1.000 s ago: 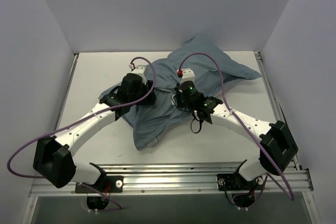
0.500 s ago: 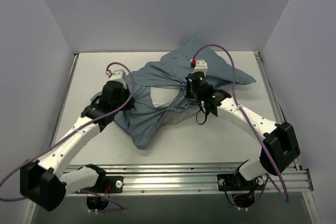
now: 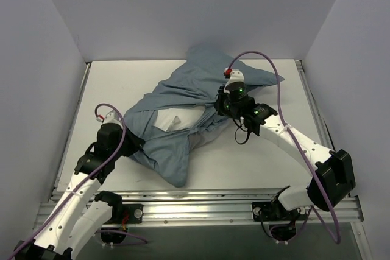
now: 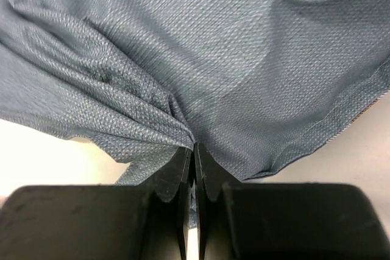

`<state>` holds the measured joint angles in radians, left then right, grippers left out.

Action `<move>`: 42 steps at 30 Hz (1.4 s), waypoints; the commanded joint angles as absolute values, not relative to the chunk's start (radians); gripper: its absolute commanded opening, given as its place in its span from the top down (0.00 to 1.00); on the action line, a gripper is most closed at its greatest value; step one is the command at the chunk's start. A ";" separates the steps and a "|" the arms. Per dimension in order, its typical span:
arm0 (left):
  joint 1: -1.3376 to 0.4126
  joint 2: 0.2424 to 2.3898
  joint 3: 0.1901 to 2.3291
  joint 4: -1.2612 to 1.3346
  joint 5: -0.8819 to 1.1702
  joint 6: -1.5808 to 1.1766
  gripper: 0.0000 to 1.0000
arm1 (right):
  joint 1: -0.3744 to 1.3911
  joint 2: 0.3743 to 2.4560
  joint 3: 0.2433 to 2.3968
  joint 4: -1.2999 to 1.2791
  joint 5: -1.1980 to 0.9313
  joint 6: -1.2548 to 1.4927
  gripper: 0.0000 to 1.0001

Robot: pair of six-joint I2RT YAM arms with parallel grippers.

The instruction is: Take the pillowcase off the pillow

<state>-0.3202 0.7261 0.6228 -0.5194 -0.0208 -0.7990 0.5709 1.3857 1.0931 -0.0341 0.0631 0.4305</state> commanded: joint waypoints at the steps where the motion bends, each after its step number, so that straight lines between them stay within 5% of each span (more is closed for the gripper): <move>1: -0.296 0.706 0.588 -0.615 -0.023 -0.795 0.88 | 0.621 1.394 1.153 -0.055 0.152 0.325 1.00; 3: -0.296 0.696 0.617 -0.601 0.000 -0.764 0.69 | 0.678 1.399 1.179 -0.074 0.169 0.278 0.88; 4: -0.296 0.698 0.635 -0.592 0.000 -0.731 0.50 | 0.690 1.404 1.207 -0.092 0.169 0.266 0.83; 7: -0.296 0.742 0.745 -0.600 0.028 -0.652 0.28 | 0.727 1.417 1.274 -0.130 0.160 0.230 0.64; 11: -0.296 0.843 0.896 -0.620 0.009 -0.585 0.18 | 0.778 1.450 1.368 -0.172 0.140 0.170 0.43; 18: -0.291 1.063 1.023 -0.497 0.000 -0.542 0.19 | 0.842 1.592 1.573 -0.198 0.084 0.026 0.25; 29: -0.285 1.137 0.979 -0.476 0.038 -0.541 0.27 | 0.862 1.902 1.835 -0.199 -0.172 -0.083 0.20; 33: -0.284 1.147 0.939 -0.437 0.040 -0.546 0.32 | 0.856 2.020 1.882 -0.213 -0.163 -0.098 0.22; 36: -0.282 1.166 0.914 -0.414 0.034 -0.545 0.46 | 0.839 2.048 1.885 -0.203 -0.118 -0.089 0.45; 37: -0.282 1.169 0.908 -0.408 0.025 -0.545 0.54 | 0.830 2.048 1.876 -0.193 -0.086 -0.072 0.64; 38: -0.281 1.170 0.902 -0.402 0.020 -0.545 0.75 | 0.819 2.045 1.850 -0.186 -0.068 -0.060 0.74; 40: -0.279 1.175 0.891 -0.397 0.009 -0.548 0.93 | 0.775 2.008 1.810 -0.152 -0.010 -0.014 0.95; 42: -0.276 1.169 0.891 -0.413 0.009 -0.549 0.98 | 0.741 1.946 1.744 -0.129 0.047 0.012 1.00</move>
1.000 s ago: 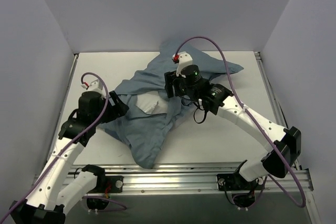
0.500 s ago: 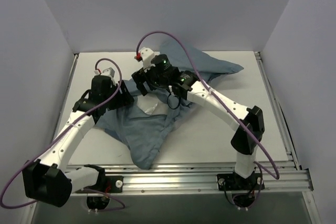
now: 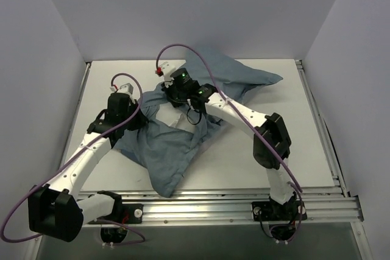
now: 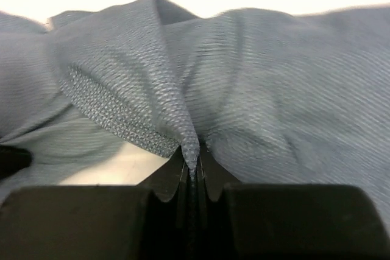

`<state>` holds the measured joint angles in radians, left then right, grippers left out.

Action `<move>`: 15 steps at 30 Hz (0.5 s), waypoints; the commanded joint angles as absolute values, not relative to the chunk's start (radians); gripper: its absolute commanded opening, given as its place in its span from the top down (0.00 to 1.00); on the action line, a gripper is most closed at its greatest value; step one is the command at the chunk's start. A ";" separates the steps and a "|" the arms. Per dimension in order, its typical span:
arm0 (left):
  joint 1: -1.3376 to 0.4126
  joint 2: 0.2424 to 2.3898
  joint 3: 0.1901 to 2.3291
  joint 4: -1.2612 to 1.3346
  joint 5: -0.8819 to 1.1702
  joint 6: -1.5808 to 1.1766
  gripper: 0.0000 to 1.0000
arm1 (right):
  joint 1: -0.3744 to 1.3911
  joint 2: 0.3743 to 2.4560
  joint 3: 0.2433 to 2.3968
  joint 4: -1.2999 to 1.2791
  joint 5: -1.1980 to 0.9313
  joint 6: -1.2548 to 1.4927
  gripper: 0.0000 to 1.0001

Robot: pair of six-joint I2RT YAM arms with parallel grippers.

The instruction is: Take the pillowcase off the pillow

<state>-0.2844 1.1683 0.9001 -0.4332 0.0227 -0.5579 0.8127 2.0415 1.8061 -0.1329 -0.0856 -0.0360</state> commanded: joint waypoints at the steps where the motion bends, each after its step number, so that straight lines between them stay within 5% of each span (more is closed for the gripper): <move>1: -0.275 1.163 0.893 -0.420 -0.024 -0.552 0.98 | 0.695 1.922 1.720 -0.121 0.096 0.040 1.00; 8: -0.249 1.005 0.841 -0.541 -0.138 -0.584 0.98 | 0.379 1.706 1.528 -0.150 0.294 0.253 1.00; 15: -0.219 0.882 0.700 -0.526 -0.080 -0.681 0.98 | 0.244 1.548 1.370 -0.109 0.153 0.365 1.00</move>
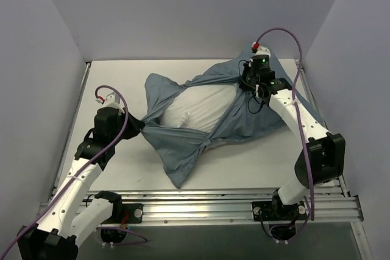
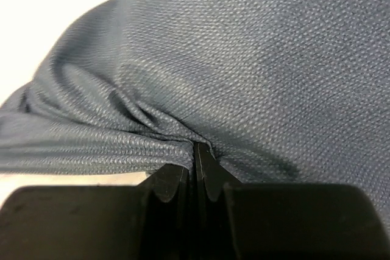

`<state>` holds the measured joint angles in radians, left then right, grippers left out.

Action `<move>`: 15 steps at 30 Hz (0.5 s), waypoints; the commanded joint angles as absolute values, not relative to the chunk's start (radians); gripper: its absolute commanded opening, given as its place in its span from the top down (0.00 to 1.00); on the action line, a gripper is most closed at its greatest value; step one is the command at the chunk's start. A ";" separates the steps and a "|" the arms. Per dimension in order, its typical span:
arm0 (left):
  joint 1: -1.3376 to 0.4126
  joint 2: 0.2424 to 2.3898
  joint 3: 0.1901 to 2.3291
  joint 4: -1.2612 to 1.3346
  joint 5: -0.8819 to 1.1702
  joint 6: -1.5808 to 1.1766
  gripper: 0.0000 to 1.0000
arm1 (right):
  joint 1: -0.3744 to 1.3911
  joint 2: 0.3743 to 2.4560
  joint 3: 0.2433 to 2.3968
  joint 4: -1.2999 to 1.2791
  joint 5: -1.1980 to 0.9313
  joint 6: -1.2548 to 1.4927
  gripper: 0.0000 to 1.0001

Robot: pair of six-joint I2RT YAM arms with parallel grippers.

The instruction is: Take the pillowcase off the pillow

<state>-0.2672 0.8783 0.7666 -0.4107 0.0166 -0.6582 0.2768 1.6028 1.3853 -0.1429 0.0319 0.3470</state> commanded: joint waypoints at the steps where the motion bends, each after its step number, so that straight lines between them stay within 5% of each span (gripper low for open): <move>1: -0.219 0.900 0.684 -0.470 -0.051 -0.699 0.98 | 0.256 1.546 1.353 -0.089 0.117 0.356 1.00; 5: -0.230 1.023 0.626 -0.298 0.080 -0.770 0.98 | 0.342 1.548 1.336 -0.092 0.086 0.301 0.92; 12: -0.268 1.104 0.657 -0.229 0.081 -0.750 0.98 | 0.540 1.480 1.422 -0.167 0.190 0.204 0.39; 15: -0.272 1.092 0.652 -0.224 0.074 -0.741 0.98 | 0.693 1.453 1.469 -0.178 0.259 0.146 0.26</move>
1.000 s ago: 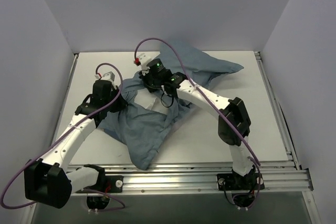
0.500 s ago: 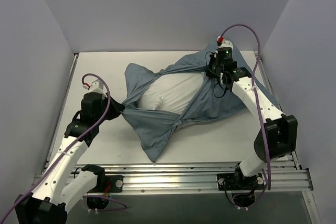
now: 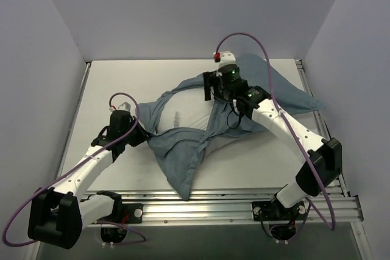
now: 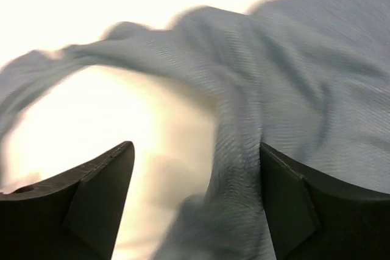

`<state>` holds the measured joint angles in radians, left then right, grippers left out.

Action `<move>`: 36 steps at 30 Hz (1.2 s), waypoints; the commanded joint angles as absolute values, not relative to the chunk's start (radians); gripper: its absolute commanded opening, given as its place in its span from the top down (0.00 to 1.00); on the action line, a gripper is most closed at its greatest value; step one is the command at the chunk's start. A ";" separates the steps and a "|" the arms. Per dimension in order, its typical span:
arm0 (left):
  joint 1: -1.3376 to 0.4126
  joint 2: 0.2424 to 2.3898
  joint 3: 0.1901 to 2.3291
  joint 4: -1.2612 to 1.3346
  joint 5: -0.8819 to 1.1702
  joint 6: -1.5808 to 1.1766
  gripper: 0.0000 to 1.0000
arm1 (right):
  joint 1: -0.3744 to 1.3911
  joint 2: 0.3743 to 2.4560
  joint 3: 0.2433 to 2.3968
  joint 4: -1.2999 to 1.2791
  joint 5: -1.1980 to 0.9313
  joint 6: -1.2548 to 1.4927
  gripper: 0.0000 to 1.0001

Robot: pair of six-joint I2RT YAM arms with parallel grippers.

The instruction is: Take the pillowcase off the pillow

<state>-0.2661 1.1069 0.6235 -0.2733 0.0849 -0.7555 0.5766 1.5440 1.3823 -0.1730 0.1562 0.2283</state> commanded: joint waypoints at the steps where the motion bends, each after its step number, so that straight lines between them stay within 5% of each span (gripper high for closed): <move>1: -0.272 1.089 0.643 -0.222 0.074 -0.739 0.98 | 0.780 1.451 1.477 -0.175 0.296 0.132 0.25; 8: -0.278 1.081 0.611 -0.206 0.074 -0.752 0.98 | 0.994 1.581 1.557 -0.173 0.264 0.069 0.21; 21: -0.284 1.066 0.598 -0.216 0.063 -0.749 0.98 | 1.031 1.854 1.505 -0.152 0.336 0.058 0.00; 27: -0.287 1.066 0.580 -0.216 0.046 -0.756 0.98 | 1.031 1.936 1.476 -0.181 0.460 0.072 0.01; 32: -0.299 1.060 0.574 -0.233 0.035 -0.759 0.98 | 0.997 1.993 1.511 -0.236 0.577 0.130 0.16; 35: -0.311 1.039 0.569 -0.261 0.018 -0.764 0.98 | 0.974 1.991 1.539 -0.265 0.623 0.176 0.46; 36: -0.314 1.031 0.562 -0.268 0.012 -0.767 0.98 | 0.954 1.987 1.545 -0.279 0.644 0.189 0.65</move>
